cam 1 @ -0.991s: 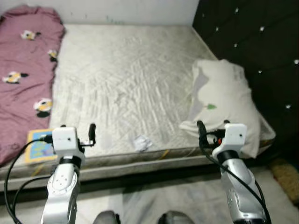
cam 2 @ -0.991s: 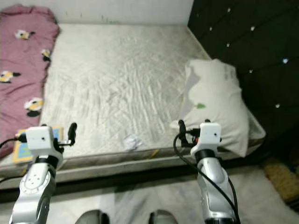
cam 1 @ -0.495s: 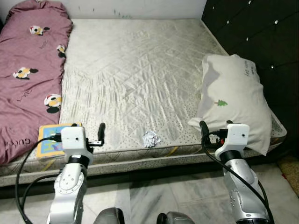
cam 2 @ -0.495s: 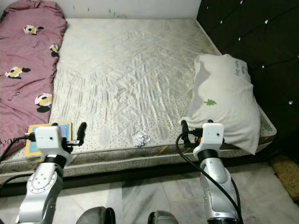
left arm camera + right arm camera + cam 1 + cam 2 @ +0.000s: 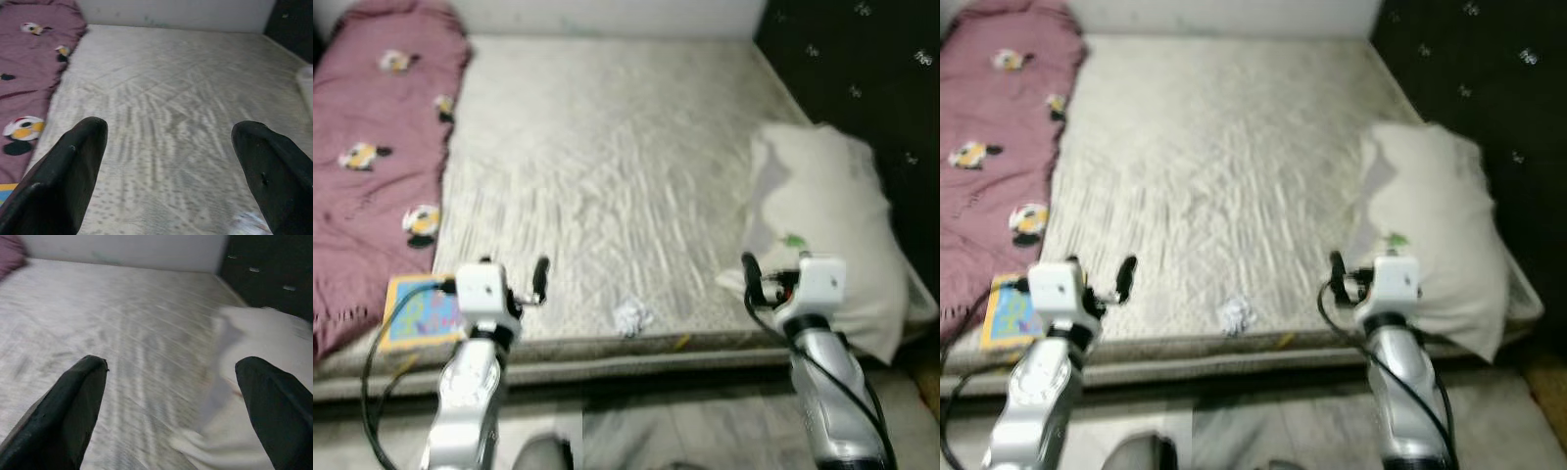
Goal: Clean up the room
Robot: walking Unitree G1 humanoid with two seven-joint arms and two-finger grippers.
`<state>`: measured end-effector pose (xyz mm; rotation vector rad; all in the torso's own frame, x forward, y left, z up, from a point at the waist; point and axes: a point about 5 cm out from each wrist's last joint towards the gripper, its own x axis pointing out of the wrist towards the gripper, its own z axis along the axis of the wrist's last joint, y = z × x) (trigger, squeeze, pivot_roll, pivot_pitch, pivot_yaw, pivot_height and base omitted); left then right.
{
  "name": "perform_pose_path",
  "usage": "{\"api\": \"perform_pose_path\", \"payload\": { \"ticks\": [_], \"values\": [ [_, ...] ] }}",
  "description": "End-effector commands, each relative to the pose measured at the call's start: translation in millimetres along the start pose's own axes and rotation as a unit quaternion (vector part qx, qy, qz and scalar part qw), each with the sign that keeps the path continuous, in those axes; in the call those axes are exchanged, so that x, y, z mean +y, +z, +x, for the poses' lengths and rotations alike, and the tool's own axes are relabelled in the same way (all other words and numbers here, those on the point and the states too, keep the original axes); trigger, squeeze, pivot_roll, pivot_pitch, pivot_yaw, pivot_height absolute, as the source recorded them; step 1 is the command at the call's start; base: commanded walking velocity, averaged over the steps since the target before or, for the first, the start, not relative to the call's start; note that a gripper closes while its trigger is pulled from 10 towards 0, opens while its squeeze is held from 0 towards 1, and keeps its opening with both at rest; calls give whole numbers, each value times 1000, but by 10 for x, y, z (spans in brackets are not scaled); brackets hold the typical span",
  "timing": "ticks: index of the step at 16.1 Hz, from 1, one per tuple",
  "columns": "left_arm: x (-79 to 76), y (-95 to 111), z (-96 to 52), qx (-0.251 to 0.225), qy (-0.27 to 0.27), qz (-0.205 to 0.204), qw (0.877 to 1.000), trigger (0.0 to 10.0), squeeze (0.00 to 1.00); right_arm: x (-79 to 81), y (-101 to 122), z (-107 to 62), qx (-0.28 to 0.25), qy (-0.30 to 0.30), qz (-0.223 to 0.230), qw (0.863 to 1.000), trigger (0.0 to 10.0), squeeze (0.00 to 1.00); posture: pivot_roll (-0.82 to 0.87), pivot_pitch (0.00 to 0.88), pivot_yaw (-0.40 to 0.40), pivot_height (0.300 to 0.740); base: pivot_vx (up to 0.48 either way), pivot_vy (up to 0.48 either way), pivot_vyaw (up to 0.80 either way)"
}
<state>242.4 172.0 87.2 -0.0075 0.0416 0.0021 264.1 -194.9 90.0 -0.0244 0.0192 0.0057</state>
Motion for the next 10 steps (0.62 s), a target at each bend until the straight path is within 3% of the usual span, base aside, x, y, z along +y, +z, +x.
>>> {"api": "perform_pose_path", "payload": {
  "ticks": [1, 10],
  "values": [
    [36, 5, -11, -2, 11, -1, 1000, 10000, 0, -27, -24, -27, 6, 0, -6, 1000, 10000, 0, 15, 110, -67, 740, 330, 0, 0],
    [143, -48, -40, 15, 58, 8, 998, 10000, 0, -11, -10, -7, 1, 2, -8, 1000, 10000, 0, 24, 101, -64, 740, 33, 0, 0]
  ]
}}
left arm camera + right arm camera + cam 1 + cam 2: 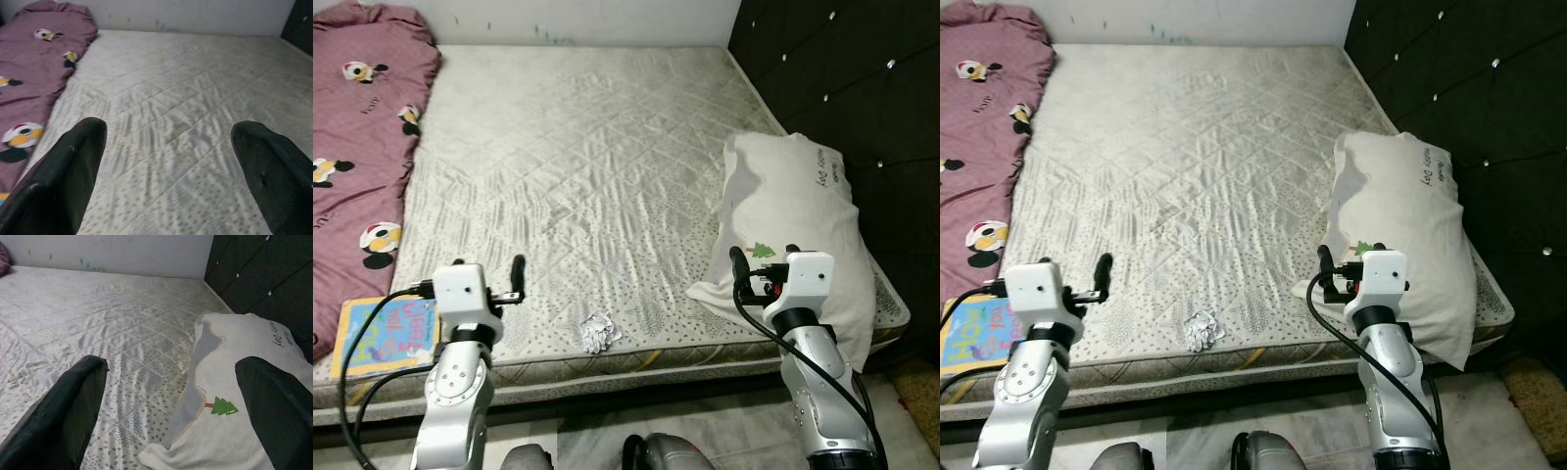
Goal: Clean up the room
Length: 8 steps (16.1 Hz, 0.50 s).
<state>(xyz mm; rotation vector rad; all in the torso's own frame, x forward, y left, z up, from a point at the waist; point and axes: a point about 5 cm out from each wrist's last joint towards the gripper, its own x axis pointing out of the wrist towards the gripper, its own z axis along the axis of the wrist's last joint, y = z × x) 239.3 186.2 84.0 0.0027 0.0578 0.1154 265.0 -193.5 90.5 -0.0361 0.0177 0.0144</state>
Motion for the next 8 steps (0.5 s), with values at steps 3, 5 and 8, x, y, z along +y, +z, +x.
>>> {"api": "perform_pose_path", "payload": {
  "ticks": [3, 5, 8],
  "values": [
    [41, -75, -53, 25, 0, -4, 1000, 10000, 0, -17, -22, -26, 4, 0, -11, 1000, 10000, 0, 28, 104, -62, 740, 0, 0, 0],
    [33, -62, -39, 21, -2, -6, 1000, 10000, 0, -15, -23, -24, 4, 0, -8, 1000, 10000, 0, 27, 104, -61, 740, 0, 480, 0],
    [6, -56, -26, 23, -7, -8, 1000, 10000, 0, -31, -24, -24, 5, -5, -4, 1000, 10000, 0, 20, 112, -59, 740, 0, 480, 0]
  ]
}}
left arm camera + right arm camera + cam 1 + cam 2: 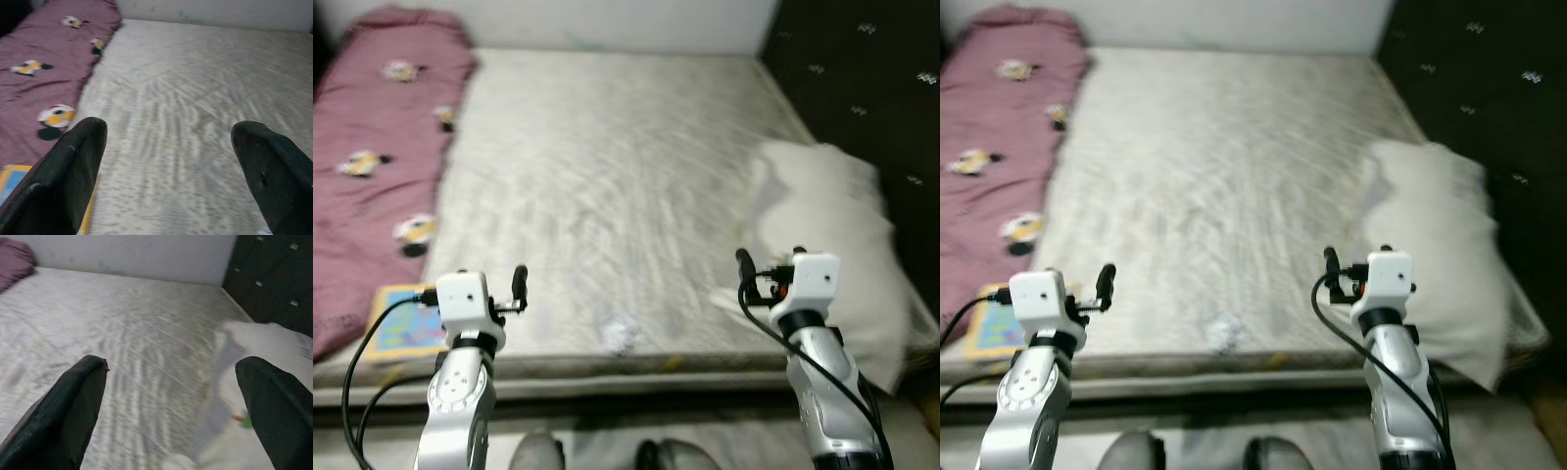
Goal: Clean up the room
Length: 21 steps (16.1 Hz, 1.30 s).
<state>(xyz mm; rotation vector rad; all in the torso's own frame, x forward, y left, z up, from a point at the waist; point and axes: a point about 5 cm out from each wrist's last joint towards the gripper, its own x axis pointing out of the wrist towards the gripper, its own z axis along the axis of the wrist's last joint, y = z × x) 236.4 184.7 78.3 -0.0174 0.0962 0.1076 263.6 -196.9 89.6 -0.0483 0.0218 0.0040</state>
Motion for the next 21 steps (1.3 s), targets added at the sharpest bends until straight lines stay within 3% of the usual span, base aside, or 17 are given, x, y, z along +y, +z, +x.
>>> {"api": "perform_pose_path", "payload": {
  "ticks": [1, 6, 10, 12, 18, 21],
  "values": [
    [18, 2, 1, 4, -2, 0, 1000, 10000, 0, -4, -17, -13, 3, -1, 2, 1000, 10000, 0, 20, 112, -59, 740, 0, 480, 0],
    [59, 30, 22, -5, 13, 17, 1000, 10000, 0, -5, -7, 2, 1, -2, 4, 1000, 10000, 0, 23, 120, -58, 740, 0, 447, 0],
    [65, 39, 34, 6, 25, 3, 1000, 10000, 0, -4, -1, 4, -1, -4, 7, 1000, 10000, 0, 24, 120, -58, 740, 0, 0, 0],
    [59, 76, 28, -6, -8, 0, 1000, 10000, 0, -7, 0, 6, -1, -5, 9, 1000, 10000, 0, 25, 121, -58, 740, 0, 0, 0],
    [59, 56, 11, 2, 10, 18, 1000, 10000, 0, -14, 7, -4, -5, -11, 12, 1000, 10000, 0, 24, 121, -55, 740, 0, 0, 0],
    [25, 31, 15, 2, 1, 13, 1000, 10000, 0, -11, 4, -3, -4, -9, 14, 1000, 10000, 0, 23, 121, -54, 705, 0, 0, 0]
  ]
}}
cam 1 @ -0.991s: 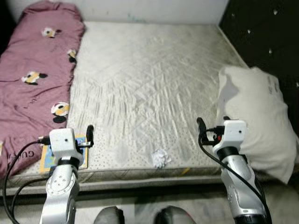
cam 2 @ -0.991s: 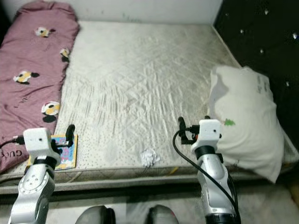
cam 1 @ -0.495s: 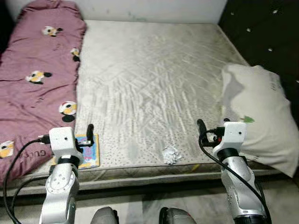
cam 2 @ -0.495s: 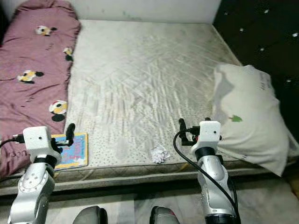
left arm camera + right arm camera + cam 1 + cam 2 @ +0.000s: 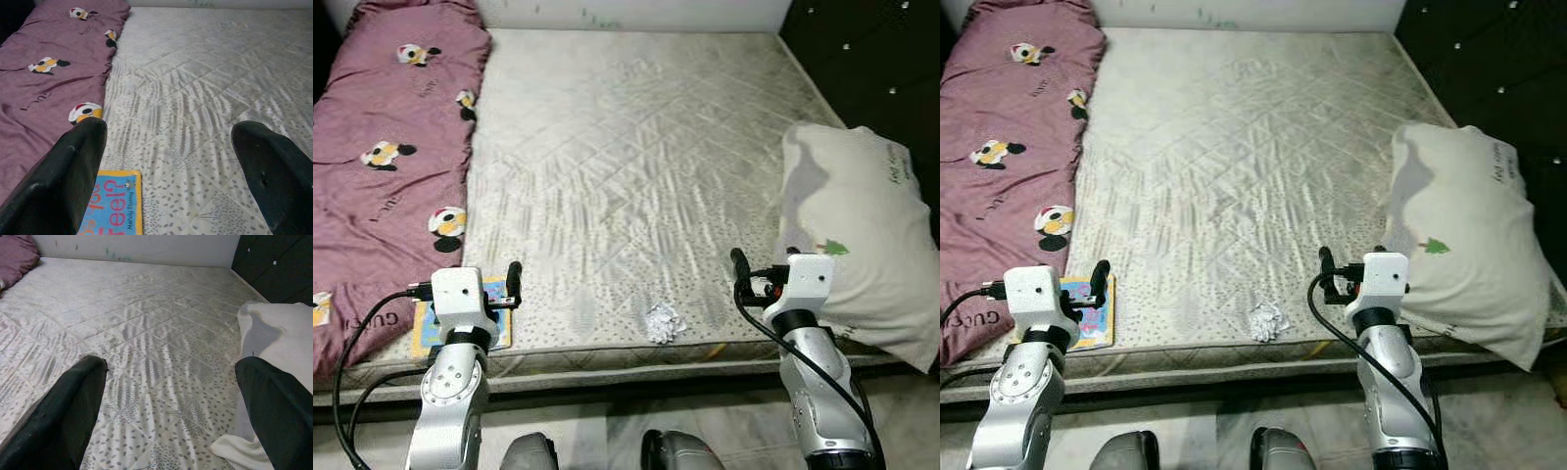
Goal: Clean up the room
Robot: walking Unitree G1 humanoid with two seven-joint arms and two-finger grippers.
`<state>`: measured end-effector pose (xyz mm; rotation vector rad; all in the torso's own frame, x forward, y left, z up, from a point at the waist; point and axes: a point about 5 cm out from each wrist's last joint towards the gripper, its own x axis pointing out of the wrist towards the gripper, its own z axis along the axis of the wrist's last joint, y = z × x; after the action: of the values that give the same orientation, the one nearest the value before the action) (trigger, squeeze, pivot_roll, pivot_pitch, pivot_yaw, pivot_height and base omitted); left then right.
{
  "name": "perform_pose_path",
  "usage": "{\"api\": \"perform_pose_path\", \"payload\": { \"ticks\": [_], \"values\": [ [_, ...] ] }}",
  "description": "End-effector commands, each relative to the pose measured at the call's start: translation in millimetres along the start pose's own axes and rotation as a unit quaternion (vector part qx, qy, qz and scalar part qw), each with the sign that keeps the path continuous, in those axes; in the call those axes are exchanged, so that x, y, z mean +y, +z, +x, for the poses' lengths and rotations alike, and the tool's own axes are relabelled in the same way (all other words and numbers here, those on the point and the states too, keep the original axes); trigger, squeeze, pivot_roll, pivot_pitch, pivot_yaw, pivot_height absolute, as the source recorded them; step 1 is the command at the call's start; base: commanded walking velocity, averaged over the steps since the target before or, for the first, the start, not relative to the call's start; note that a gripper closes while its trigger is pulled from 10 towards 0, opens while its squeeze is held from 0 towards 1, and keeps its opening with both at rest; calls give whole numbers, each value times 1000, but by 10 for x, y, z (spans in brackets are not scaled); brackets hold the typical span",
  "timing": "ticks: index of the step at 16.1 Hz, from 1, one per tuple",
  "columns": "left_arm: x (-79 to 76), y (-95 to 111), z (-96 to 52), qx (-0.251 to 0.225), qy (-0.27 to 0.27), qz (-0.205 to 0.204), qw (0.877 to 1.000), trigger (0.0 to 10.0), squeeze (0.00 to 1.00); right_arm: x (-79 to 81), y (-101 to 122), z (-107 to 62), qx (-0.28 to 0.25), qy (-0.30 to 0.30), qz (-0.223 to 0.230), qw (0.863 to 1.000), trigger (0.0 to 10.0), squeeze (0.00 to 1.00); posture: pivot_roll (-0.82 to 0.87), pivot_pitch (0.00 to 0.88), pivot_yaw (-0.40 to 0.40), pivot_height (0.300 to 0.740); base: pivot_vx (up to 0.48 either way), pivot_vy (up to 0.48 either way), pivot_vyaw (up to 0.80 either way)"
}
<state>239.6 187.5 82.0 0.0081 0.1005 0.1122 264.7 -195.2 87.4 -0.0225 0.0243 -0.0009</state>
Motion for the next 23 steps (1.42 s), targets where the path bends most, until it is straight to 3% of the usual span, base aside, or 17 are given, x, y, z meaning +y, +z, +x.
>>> {"api": "perform_pose_path", "payload": {
  "ticks": [1, 6, 10, 15, 18, 23],
  "values": [
    [-6, -17, -13, 3, 0, -2, 1000, 10000, 0, -27, 25, -12, -6, -6, 1, 1000, 10000, 0, 26, 117, -57, 691, 0, 0, 0],
    [-3, -4, -9, -6, 0, 19, 1000, 10000, 0, -29, 18, -19, -6, -5, 1, 1000, 10000, 0, 24, 113, -53, 632, 0, 0, 0],
    [-6, 11, 33, -9, 1, 23, 1000, 10000, 0, -1, 37, 17, -8, 4, -4, 1000, 10000, 0, 25, 136, -54, 632, 0, 0, 0],
    [3, 85, 56, -24, -8, 31, 999, 10000, 0, 161, 227, 170, -28, 90, -28, 995, 10000, 0, 0, 166, -25, 632, 0, 0, 0],
    [-48, 23, 13, -3, -22, 8, 1000, 10000, 0, 193, 158, 135, -2, 123, -23, 992, 10000, 0, 6, 163, -25, 632, 0, 0, 0],
    [-63, 75, 29, -16, -33, 7, 999, 10000, 0, 269, 77, 28, 8, 95, 10, 995, 10000, 0, 16, 146, -36, 632, 0, 0, 0]
  ]
}}
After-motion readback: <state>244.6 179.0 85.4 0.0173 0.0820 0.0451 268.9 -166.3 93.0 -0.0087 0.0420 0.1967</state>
